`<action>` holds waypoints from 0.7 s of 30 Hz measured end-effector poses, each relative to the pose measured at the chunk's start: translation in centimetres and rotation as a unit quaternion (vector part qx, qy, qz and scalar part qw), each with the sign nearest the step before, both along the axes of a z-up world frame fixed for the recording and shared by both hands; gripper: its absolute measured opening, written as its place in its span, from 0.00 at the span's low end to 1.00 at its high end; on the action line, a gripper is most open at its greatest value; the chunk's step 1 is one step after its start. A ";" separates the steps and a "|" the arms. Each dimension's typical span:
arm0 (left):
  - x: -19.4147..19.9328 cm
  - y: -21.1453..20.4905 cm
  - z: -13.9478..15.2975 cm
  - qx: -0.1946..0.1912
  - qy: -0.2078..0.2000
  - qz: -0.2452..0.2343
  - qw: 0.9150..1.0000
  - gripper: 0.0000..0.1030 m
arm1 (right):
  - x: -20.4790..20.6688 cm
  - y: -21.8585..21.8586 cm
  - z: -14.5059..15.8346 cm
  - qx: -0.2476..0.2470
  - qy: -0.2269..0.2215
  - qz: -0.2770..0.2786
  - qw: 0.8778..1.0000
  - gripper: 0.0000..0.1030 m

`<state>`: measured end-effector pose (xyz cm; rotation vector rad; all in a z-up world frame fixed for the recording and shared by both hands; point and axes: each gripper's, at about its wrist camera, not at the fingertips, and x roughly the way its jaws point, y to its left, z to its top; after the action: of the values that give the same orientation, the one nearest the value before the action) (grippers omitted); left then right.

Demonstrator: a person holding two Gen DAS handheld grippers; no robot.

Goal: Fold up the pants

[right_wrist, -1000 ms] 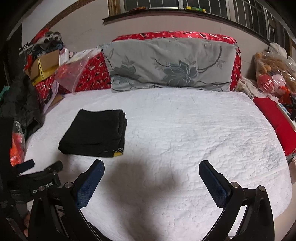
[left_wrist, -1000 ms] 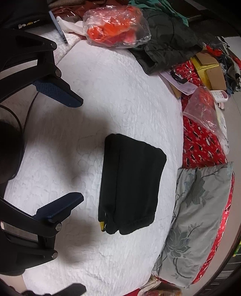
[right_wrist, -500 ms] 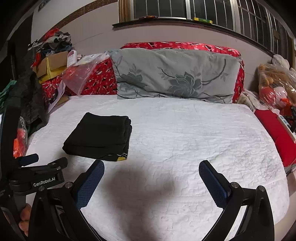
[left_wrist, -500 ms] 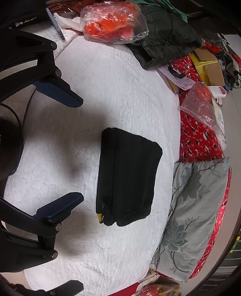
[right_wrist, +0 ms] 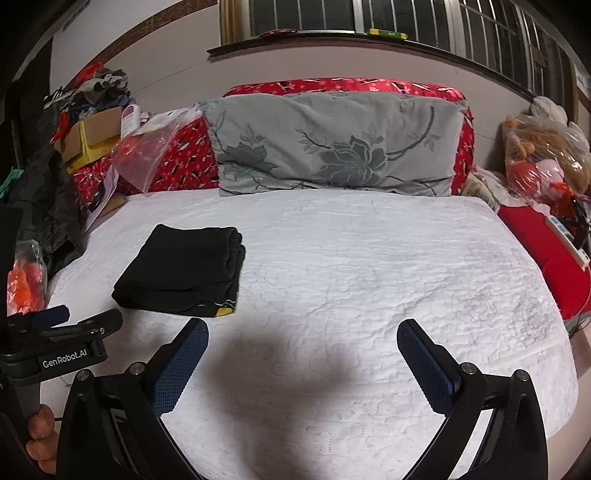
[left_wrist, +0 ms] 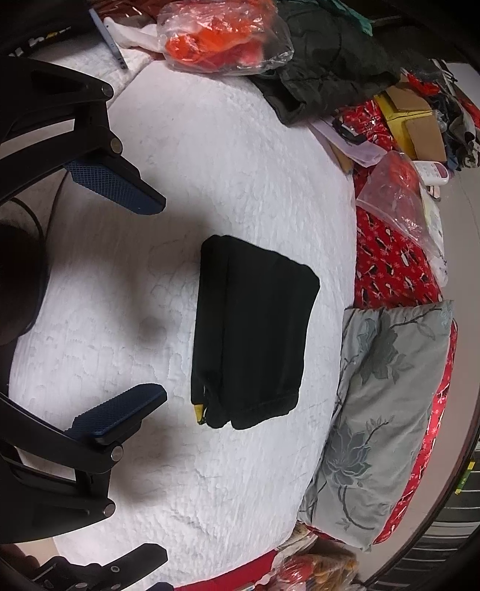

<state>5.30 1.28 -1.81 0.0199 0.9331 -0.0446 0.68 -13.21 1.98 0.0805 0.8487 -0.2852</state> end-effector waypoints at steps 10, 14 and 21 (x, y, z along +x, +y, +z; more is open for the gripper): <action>0.1 -0.4 0.0 -0.004 0.008 -0.009 1.000 0.91 | 0.1 -0.6 -0.4 0.009 0.010 -0.010 1.000 1.00; 0.2 -0.5 0.0 -0.005 0.010 -0.006 1.000 0.91 | 0.1 -0.9 -0.6 0.012 0.014 -0.014 1.000 1.00; 0.3 -0.7 0.0 -0.005 0.003 -0.002 1.000 0.91 | 0.2 -1.4 -1.0 0.020 0.021 -0.022 0.999 1.00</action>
<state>5.62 0.54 -1.80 0.0120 0.9384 -0.0530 0.90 -14.62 1.02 0.1313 0.8945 -0.3118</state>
